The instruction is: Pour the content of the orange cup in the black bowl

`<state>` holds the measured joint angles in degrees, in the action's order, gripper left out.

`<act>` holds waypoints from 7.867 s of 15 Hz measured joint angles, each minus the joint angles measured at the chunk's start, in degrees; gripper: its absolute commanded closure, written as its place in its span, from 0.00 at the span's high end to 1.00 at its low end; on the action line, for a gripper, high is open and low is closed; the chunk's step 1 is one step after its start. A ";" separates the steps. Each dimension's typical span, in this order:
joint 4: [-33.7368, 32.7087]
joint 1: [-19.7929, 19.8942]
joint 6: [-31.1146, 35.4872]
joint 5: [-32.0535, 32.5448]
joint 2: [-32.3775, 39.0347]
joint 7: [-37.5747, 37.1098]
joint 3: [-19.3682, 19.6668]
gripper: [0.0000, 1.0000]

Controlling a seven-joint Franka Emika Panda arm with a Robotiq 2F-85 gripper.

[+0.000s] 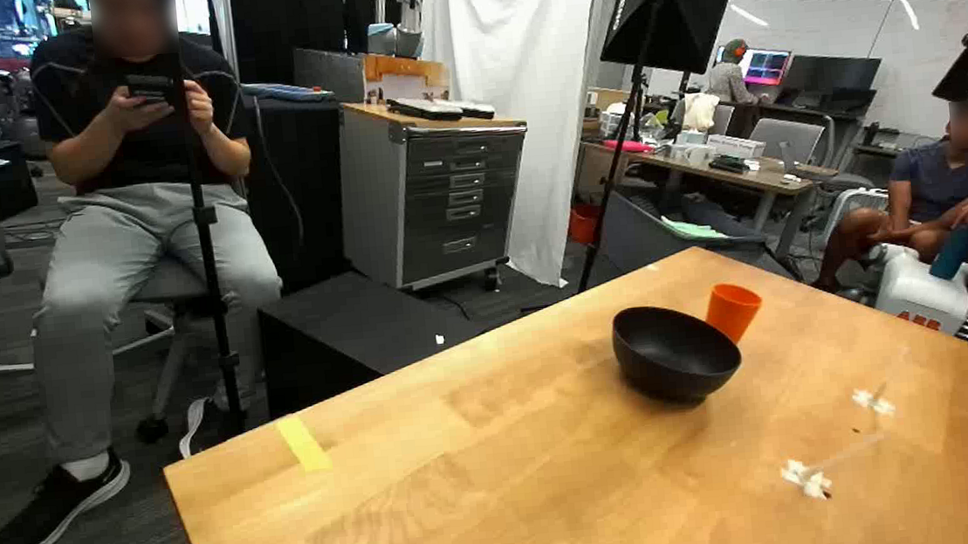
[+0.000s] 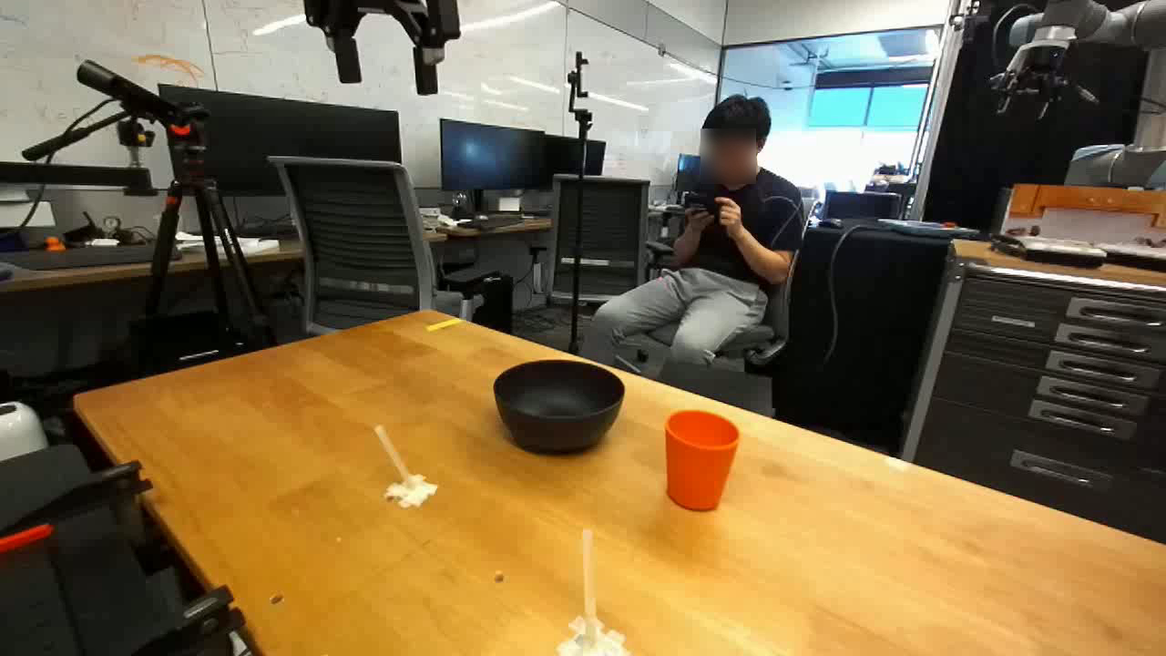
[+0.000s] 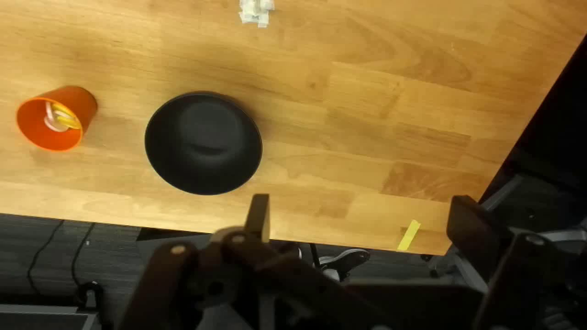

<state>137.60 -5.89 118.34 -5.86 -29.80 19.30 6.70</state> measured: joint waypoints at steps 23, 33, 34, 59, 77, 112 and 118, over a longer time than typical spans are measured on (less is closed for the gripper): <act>-0.70 0.00 0.07 0.00 -0.33 0.00 0.00 1.00; -0.61 0.43 0.49 0.00 -0.07 -0.12 -0.04 1.00; -0.76 0.86 1.18 0.00 0.05 -0.23 0.01 1.00; -29.61 14.99 1.85 0.03 28.28 -10.59 5.88 1.00; -39.29 20.85 3.42 -1.65 43.47 -11.23 6.79 1.00; -46.75 20.03 11.65 7.93 72.62 -12.12 4.28 0.94; -44.05 19.55 15.19 8.03 72.04 -12.05 3.95 0.74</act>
<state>93.54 13.66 133.53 2.17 42.24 7.24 10.65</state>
